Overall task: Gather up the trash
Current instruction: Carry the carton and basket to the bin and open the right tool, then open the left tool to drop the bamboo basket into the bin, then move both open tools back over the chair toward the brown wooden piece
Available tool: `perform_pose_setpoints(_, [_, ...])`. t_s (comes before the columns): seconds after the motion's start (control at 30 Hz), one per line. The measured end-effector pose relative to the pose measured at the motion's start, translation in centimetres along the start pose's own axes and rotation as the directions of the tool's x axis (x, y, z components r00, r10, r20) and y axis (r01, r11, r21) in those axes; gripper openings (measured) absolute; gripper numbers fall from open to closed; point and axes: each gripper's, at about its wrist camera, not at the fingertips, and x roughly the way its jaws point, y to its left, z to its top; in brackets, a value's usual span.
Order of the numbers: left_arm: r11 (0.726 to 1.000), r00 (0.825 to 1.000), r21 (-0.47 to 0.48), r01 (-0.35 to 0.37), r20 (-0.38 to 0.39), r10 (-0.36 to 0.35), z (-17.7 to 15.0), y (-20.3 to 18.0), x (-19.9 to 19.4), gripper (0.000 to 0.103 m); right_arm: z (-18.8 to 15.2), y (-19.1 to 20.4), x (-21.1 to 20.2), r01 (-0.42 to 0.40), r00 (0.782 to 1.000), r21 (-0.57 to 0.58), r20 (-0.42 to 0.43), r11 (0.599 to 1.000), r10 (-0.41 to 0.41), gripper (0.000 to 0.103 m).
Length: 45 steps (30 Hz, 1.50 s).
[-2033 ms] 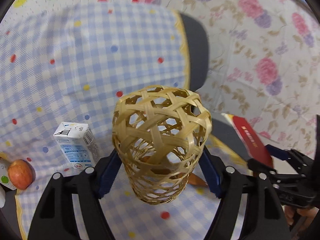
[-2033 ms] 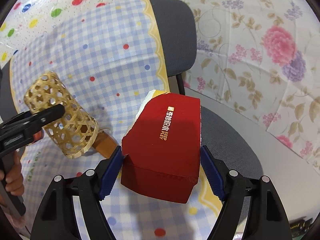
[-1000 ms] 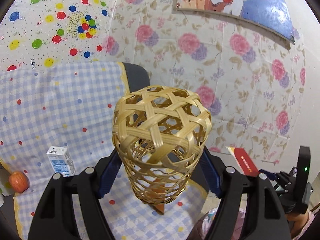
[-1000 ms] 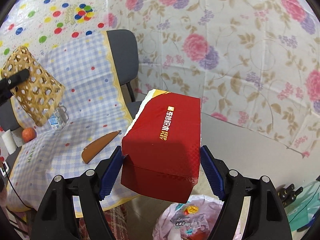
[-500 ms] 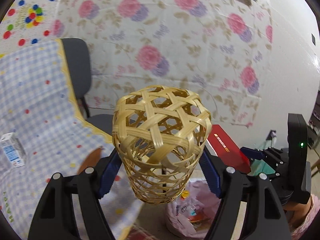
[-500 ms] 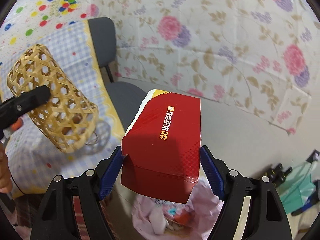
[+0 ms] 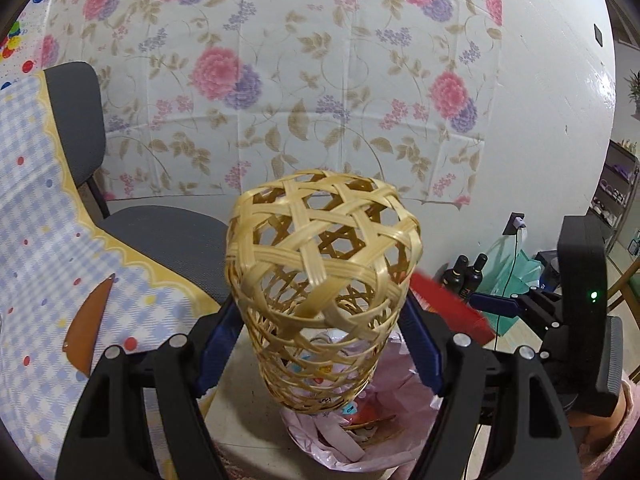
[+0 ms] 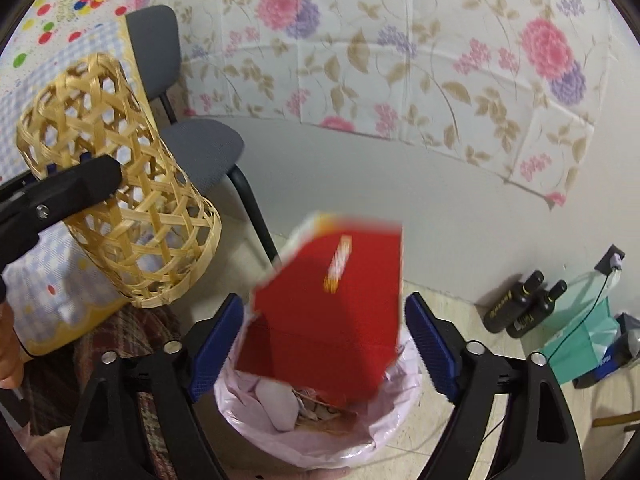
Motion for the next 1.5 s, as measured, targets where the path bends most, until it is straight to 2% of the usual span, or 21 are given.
perform_pose_setpoints(0.23, [0.999, 0.998, 0.014, 0.048, -0.037, -0.047, 0.3, -1.5, 1.7, 0.074, -0.2, -1.9, -0.4, 0.059, 0.998, 0.033, 0.012, 0.998, -0.059, 0.086])
perform_pose_setpoints(0.27, [0.998, 0.998, 0.019, 0.055, -0.042, -0.054, 0.4, -1.7, 1.9, 0.076, -0.1, -2.8, -0.7, 0.068, 0.997, 0.062, 0.020, 0.996, -0.070, 0.086])
perform_pose_setpoints(0.3, [0.998, 0.997, 0.027, 0.058, -0.047, -0.057, 0.4, -2.0, 2.1, 0.084, -0.1, -3.5, -0.9, 0.067, 0.997, 0.087, 0.026, 0.994, -0.070, 0.086])
perform_pose_setpoints(0.33, [0.998, 0.997, 0.035, 0.060, -0.048, -0.058, 0.4, -2.4, 2.3, 0.087, 0.0, -4.1, -1.1, 0.066, 0.997, 0.112, 0.031, 0.992, -0.070, 0.086])
perform_pose_setpoints(0.47, [0.997, 0.997, 0.034, 0.066, -0.047, -0.064, 0.7, -2.7, 2.4, 0.089, 0.1, -6.3, -1.7, 0.079, 0.995, 0.182, 0.047, 0.980, -0.089, 0.086])
perform_pose_setpoints(0.7, [0.999, 1.000, 0.010, -0.030, -0.008, 0.031, 0.8, -0.5, 1.1, 0.089, 0.5, -5.6, -1.6, 0.032, 0.997, 0.179, 0.060, 0.983, -0.044, 0.086])
perform_pose_setpoints(0.93, [0.984, 0.985, -0.049, -0.170, 0.010, 0.171, 0.8, 3.6, -0.7, 0.089, 2.6, -1.8, -1.3, -0.037, 0.996, 0.116, 0.090, 0.993, 0.027, 0.086])
perform_pose_setpoints(1.1, [0.959, 0.962, -0.092, -0.269, 0.012, 0.271, 1.0, 6.8, -2.3, 0.089, 5.5, 1.6, -1.2, -0.087, 0.988, 0.055, 0.132, 0.995, 0.079, 0.085])
perform_pose_setpoints(1.23, [0.927, 0.936, -0.140, -0.347, 0.014, 0.352, 1.2, 9.7, -3.9, 0.089, 7.6, 4.2, -1.0, -0.123, 0.981, 0.004, 0.154, 0.992, 0.121, 0.085])
perform_pose_setpoints(1.43, [0.855, 0.877, -0.243, -0.458, 0.033, 0.480, 1.4, 14.8, -8.1, 0.089, 10.3, 8.8, -0.4, -0.185, 0.966, -0.073, 0.167, 0.980, 0.195, 0.085])
perform_pose_setpoints(1.5, [0.820, 0.845, -0.258, -0.512, 0.019, 0.534, 1.4, 16.3, -9.4, 0.089, 11.0, 10.5, -0.1, -0.209, 0.961, -0.100, 0.165, 0.973, 0.223, 0.085])
